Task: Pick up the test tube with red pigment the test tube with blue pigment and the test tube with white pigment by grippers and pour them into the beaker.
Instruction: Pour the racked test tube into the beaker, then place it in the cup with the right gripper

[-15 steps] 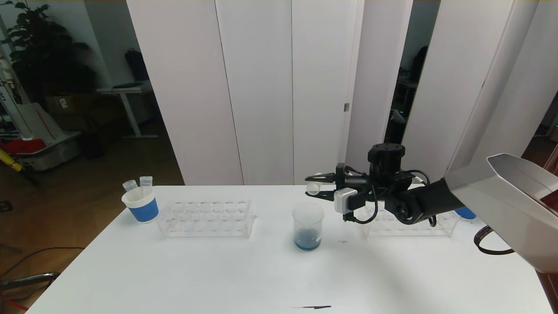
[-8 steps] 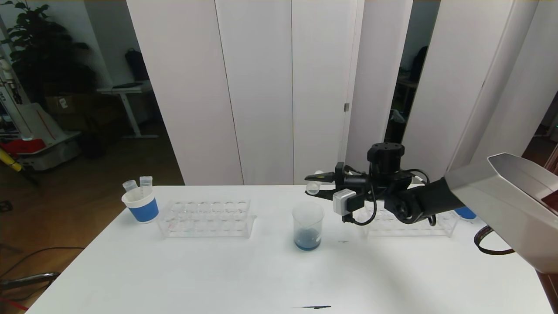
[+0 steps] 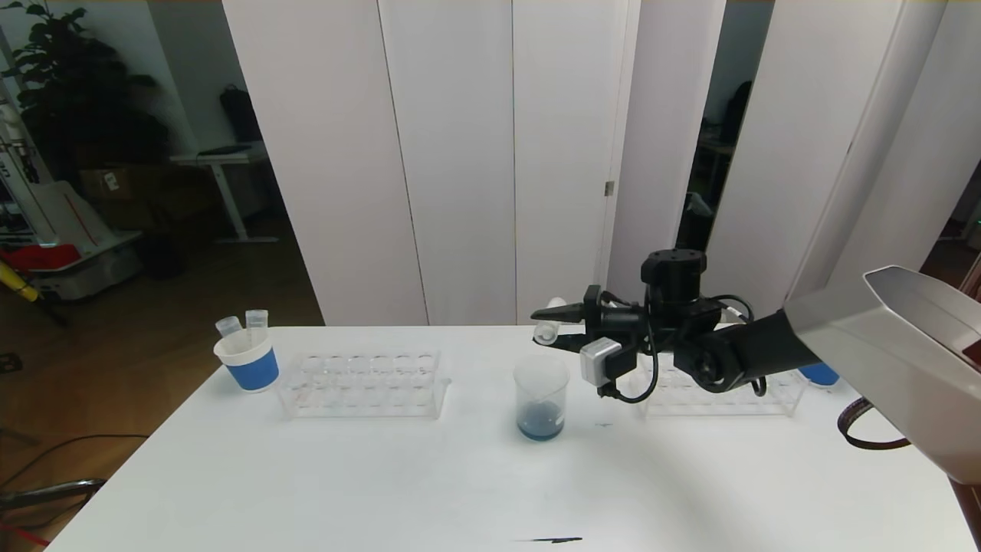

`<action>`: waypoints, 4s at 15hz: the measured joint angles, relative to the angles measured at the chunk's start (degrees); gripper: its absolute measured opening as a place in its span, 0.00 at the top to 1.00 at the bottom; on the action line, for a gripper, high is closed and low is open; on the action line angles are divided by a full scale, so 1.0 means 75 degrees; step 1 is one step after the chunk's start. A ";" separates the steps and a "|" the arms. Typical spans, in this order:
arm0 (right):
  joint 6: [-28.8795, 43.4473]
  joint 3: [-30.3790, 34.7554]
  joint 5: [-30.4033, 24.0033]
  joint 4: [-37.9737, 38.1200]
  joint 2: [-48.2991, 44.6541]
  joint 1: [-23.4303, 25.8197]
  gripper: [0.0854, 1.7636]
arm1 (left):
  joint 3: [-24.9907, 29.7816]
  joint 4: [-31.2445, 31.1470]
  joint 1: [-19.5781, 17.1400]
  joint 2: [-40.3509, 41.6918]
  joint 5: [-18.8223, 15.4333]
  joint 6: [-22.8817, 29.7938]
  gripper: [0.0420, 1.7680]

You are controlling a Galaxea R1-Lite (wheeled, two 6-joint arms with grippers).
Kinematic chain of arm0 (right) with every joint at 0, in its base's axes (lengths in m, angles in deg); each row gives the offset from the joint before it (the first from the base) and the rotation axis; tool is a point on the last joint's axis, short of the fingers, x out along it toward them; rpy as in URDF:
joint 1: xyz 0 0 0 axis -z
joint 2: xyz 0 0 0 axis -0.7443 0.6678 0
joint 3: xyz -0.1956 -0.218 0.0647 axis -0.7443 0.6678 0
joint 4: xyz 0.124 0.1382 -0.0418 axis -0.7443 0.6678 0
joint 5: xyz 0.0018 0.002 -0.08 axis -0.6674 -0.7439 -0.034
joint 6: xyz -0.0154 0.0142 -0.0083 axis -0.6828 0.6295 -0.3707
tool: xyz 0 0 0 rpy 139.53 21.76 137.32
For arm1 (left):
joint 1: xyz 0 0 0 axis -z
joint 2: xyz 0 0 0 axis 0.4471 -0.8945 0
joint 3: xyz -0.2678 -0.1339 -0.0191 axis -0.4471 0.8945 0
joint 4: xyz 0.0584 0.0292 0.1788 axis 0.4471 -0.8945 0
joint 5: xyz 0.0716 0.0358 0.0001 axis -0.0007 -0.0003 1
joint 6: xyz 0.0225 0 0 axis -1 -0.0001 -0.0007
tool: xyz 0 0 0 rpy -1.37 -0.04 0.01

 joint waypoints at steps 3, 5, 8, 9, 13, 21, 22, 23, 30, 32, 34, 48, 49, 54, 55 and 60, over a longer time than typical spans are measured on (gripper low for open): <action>-0.0388 -0.0062 0.0044 0.0262 -0.0052 0.0044 0.70 | 0.0000 0.0000 0.0000 0.0000 -0.0003 0.0000 0.01; -0.0484 -0.0073 0.0081 0.0280 -0.0067 0.0059 0.70 | 0.0000 0.0000 0.0000 0.0000 0.0000 0.0000 0.01; -0.0808 -0.0102 0.0104 0.0530 -0.0078 0.0063 0.70 | 0.0000 0.0000 0.0000 0.0000 0.0000 0.0000 0.01; -0.1058 -0.0176 0.0102 0.0816 -0.0088 0.0067 0.70 | 0.0000 0.0000 0.0000 0.0000 -0.0003 0.0000 0.01; -0.1627 -0.0507 0.0114 0.1504 -0.0125 0.0055 0.70 | 0.0000 0.0000 0.0000 0.0000 0.0000 0.0000 0.01; -0.2209 -0.0709 0.0192 0.1952 -0.0137 0.0005 0.70 | 0.0000 0.0000 0.0000 0.0000 0.0000 -0.0003 0.01; -0.2358 -0.0785 0.0195 0.2100 -0.0146 0.0005 0.70 | 0.0000 0.0000 0.0000 0.0000 0.0000 0.0000 0.01; -0.2492 -0.0855 0.0213 0.2240 -0.0154 0.0008 0.70 | 0.0000 0.0000 0.0000 0.0000 0.0000 -0.0003 0.01; -0.3569 -0.1300 0.0536 0.3165 -0.0271 0.0020 0.70 | 0.0000 0.0000 0.0000 0.0000 0.0000 -0.0003 0.01; -0.3855 -0.1406 0.0582 0.3394 -0.0306 0.0005 0.70 | 0.0000 0.0000 0.0000 0.0000 0.0000 0.0000 0.01; -0.4007 -0.1447 0.0611 0.3456 -0.0346 -0.0010 0.70 | 0.0000 0.0000 0.0000 0.0000 0.0000 0.0000 0.01; -0.4358 -0.1705 0.0757 0.4140 -0.0445 -0.0026 0.70 | 0.0000 0.0000 0.0000 0.0000 0.0000 0.0000 0.01; -0.4296 -0.1715 0.0736 0.4164 -0.0452 -0.0007 0.70 | 0.0000 0.0000 0.0000 0.0000 0.0000 0.0000 0.01; -0.3553 -0.1676 0.0644 0.4068 -0.0431 -0.0184 0.70 | 0.0000 0.0000 0.0000 0.0000 0.0000 0.0000 0.01; -0.3454 -0.1674 0.0545 0.4068 -0.0431 -0.0195 0.70 | 0.0000 0.0000 0.0000 0.0000 0.0000 0.0000 0.01; -0.1484 -0.1686 0.0111 0.3170 -0.0445 -0.0245 0.70 | 0.0000 0.0000 0.0000 0.0000 0.0000 -0.0003 0.01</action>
